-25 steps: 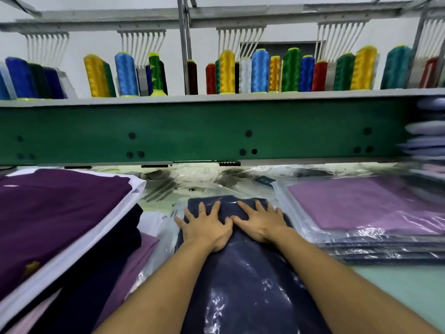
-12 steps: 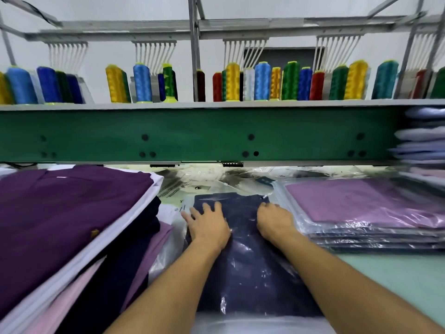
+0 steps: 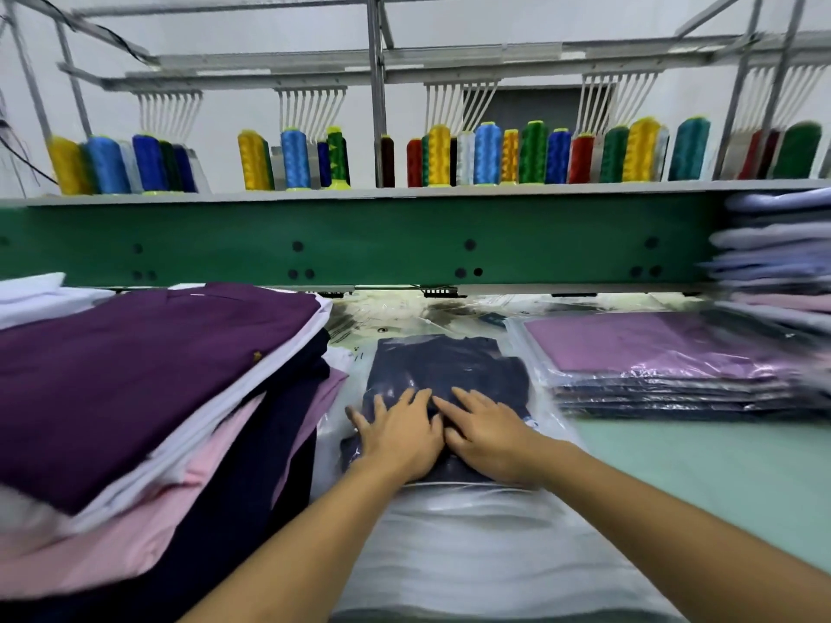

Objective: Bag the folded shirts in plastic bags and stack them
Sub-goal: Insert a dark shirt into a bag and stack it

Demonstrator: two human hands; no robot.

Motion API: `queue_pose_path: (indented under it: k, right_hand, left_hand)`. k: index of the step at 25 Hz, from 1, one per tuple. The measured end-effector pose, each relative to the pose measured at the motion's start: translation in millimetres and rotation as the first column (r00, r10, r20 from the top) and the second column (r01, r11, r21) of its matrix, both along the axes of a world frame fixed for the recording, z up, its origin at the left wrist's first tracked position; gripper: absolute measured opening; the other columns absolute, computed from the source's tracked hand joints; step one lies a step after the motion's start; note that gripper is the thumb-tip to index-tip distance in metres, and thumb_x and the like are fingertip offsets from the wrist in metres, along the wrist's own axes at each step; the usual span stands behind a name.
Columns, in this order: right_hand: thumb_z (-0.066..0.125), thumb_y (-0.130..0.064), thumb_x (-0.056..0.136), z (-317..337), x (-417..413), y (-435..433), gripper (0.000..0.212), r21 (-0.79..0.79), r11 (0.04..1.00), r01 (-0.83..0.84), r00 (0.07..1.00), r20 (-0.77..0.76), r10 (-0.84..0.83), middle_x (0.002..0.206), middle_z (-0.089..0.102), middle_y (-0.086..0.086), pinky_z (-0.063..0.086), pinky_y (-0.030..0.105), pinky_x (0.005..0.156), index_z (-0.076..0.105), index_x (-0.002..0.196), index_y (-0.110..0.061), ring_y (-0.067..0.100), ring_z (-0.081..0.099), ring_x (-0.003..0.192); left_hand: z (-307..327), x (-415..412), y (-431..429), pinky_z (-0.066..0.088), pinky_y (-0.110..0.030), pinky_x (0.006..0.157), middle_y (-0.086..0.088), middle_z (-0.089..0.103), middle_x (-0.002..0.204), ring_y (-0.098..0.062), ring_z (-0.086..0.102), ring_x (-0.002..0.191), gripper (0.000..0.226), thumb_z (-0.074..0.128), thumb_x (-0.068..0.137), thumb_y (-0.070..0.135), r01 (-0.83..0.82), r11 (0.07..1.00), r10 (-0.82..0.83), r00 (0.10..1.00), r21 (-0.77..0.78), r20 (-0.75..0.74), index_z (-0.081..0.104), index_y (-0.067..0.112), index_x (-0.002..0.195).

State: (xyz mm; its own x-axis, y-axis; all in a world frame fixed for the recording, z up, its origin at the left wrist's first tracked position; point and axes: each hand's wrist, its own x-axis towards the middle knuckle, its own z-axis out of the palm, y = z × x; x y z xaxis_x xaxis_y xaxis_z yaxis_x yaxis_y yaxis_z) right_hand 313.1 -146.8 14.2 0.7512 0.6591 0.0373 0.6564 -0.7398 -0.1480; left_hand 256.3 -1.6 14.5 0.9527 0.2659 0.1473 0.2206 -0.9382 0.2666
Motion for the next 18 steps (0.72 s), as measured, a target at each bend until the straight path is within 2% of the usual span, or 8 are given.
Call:
queue_pose_path:
  k: [2, 4, 7, 9, 12, 15, 18]
  right_hand:
    - [0.019, -0.073, 0.095, -7.5, -12.5, -17.8, 0.065, -0.079, 0.997, -0.012, 1.0, -0.02, 0.01, 0.169, -0.009, -0.007, 0.001, 0.06, 0.121, -0.004, 0.153, -0.057, 0.025, -0.009, 0.156]
    - [0.019, -0.086, 0.086, -5.4, -17.0, -34.3, 0.065, -0.118, 0.993, -0.002, 0.998, -0.064, -0.005, 0.168, -0.017, -0.009, -0.001, 0.065, 0.118, -0.013, 0.141, -0.072, 0.029, -0.015, 0.155]
    - [0.023, -0.092, 0.08, 0.2, -16.3, -56.0, 0.066, -0.106, 0.994, 0.017, 0.991, -0.133, -0.031, 0.168, -0.017, -0.007, 0.002, 0.069, 0.115, -0.017, 0.131, -0.081, 0.031, -0.014, 0.155]
    - [0.023, -0.093, 0.079, -0.9, -13.7, -68.5, 0.071, -0.095, 0.994, 0.046, 0.987, -0.147, -0.06, 0.169, -0.014, -0.004, 0.004, 0.066, 0.117, -0.017, 0.135, -0.078, 0.029, -0.012, 0.155]
    - [0.023, -0.095, 0.077, -1.2, -8.9, -75.1, 0.081, -0.091, 0.99, 0.108, 0.98, -0.158, -0.121, 0.169, -0.01, 0.0, 0.004, 0.057, 0.123, -0.013, 0.145, -0.068, 0.027, -0.009, 0.156]
    - [0.022, -0.094, 0.078, 0.3, -6.6, -72.4, 0.088, -0.101, 0.985, 0.14, 0.984, -0.098, -0.15, 0.17, -0.003, 0.007, 0.007, 0.052, 0.124, -0.007, 0.153, -0.058, 0.029, -0.003, 0.156]
    - [0.024, -0.086, 0.086, 3.0, -6.8, -73.4, 0.086, -0.087, 0.988, 0.128, 0.992, -0.005, -0.129, 0.168, 0.01, 0.009, 0.013, 0.047, 0.124, 0.001, 0.158, -0.046, 0.027, 0.008, 0.155]
  left_hand:
    - [-11.7, -16.5, 9.9, -0.002, -0.072, 0.113, 0.012, 0.016, 0.165, -0.031, 0.002, 0.153, 0.058, 0.024, 0.099, 0.06, -0.017, 1.0, 0.017, 1.0, 0.027, 0.02, 0.022, 0.04, 0.154]
    - [-22.0, -26.3, 18.6, 0.004, -0.06, 0.12, 0.009, 0.012, 0.166, -0.034, 0.007, 0.152, 0.064, 0.022, 0.096, 0.069, -0.045, 0.999, 0.045, 0.999, 0.01, 0.031, 0.02, 0.041, 0.154]
    - [-28.3, -34.9, 22.7, 0.026, -0.047, 0.116, 0.002, 0.026, 0.162, -0.035, 0.032, 0.141, 0.07, 0.028, 0.092, 0.073, -0.111, 0.993, 0.115, 0.986, -0.035, 0.119, 0.03, 0.034, 0.149]
    - [-28.4, -39.5, 21.4, 0.037, -0.043, 0.106, -0.001, 0.045, 0.145, -0.031, 0.047, 0.125, 0.07, 0.034, 0.088, 0.075, -0.196, 0.98, 0.193, 0.953, -0.007, 0.232, 0.04, 0.028, 0.14]
    - [-25.6, -46.2, 20.2, 0.041, -0.041, 0.098, -0.006, 0.057, 0.126, -0.031, 0.055, 0.115, 0.069, 0.049, 0.084, 0.075, -0.271, 0.961, 0.276, 0.901, -0.063, 0.334, 0.047, 0.023, 0.13]
    - [-17.8, -54.4, 27.7, 0.046, -0.035, 0.089, -0.008, 0.062, 0.12, -0.028, 0.058, 0.108, 0.067, 0.071, 0.081, 0.058, -0.143, 0.927, 0.275, 0.889, -0.348, 0.366, 0.046, 0.019, 0.13]
    - [-9.0, -63.4, 37.5, 0.044, -0.031, 0.078, -0.007, 0.063, 0.122, -0.021, 0.059, 0.094, 0.063, 0.074, 0.085, 0.041, -0.032, 0.808, 0.282, 0.898, -0.588, 0.338, 0.042, 0.02, 0.136]
